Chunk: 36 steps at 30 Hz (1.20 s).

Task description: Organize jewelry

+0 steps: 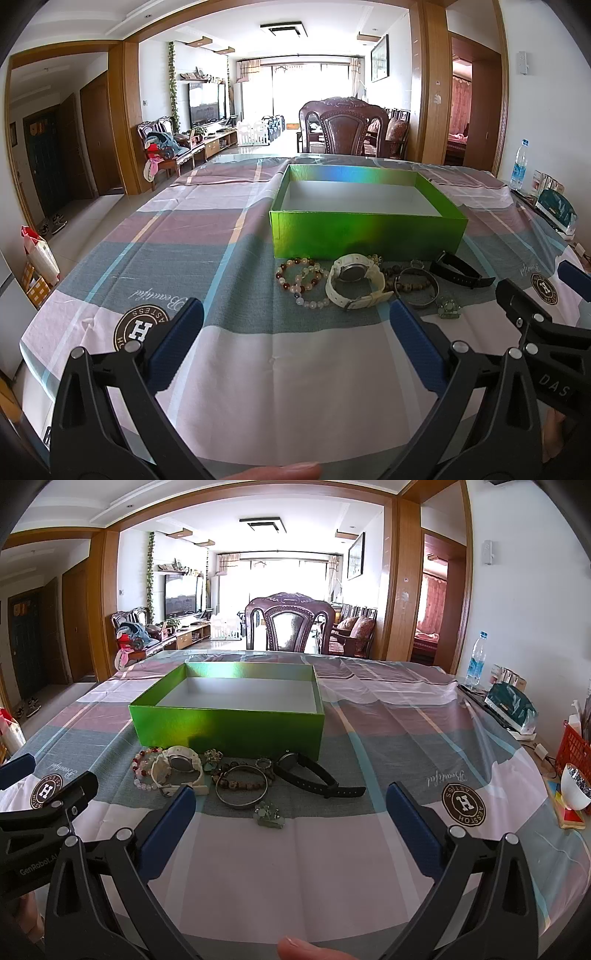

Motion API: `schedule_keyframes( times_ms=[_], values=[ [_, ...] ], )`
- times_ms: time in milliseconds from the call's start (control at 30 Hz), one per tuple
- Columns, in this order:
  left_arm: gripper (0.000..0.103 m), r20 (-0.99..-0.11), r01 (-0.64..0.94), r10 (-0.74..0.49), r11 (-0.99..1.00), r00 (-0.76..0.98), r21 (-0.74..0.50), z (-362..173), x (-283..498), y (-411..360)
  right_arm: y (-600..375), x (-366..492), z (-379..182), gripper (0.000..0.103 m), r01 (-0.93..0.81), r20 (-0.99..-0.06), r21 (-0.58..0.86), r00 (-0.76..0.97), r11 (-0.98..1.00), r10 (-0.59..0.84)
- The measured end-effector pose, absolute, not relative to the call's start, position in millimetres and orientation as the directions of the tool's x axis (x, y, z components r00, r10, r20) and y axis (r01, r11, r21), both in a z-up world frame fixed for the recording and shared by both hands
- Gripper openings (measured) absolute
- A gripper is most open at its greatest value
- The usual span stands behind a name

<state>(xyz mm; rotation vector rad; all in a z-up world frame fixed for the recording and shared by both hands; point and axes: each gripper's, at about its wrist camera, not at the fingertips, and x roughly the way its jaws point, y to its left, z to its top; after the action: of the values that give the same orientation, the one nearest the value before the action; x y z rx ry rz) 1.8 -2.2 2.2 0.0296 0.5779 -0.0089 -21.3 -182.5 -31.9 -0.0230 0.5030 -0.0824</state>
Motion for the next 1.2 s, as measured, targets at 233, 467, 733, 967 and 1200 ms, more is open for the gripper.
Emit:
schedule_keyframes(
  times_ms=[233, 467, 733, 967, 1200],
  values=[
    [0.100, -0.547, 0.016, 0.001, 1.000, 0.837, 0.026, 2.2, 2.1, -2.2, -183.4, -21.7, -32.6, 0.100, 0.073, -0.483, -0.040, 0.871, 0.997, -0.083],
    [0.100, -0.547, 0.017, 0.001, 1.000, 0.837, 0.026, 2.1, 1.7, -2.5, -183.8, -21.8, -32.7, 0.100, 0.072, -0.485, -0.039, 0.871, 0.997, -0.082],
    [0.100, -0.548, 0.016, 0.002, 1.000, 0.837, 0.027, 1.7, 1.6, -2.8, -183.8, -22.4, -32.9, 0.100, 0.073, -0.483, -0.040, 0.872, 0.997, -0.083],
    [0.100, -0.548, 0.017, 0.001, 0.999, 0.836, 0.027, 1.4, 1.5, -3.0, -183.6, -22.4, -33.9, 0.100, 0.072, -0.488, -0.036, 0.869, 0.997, -0.080],
    [0.100, -0.549, 0.017, 0.001, 1.000, 0.836, 0.027, 1.3, 2.0, -3.0, -184.6, -22.4, -34.9, 0.100, 0.076, -0.489, -0.032, 0.869, 0.997, -0.082]
  ],
)
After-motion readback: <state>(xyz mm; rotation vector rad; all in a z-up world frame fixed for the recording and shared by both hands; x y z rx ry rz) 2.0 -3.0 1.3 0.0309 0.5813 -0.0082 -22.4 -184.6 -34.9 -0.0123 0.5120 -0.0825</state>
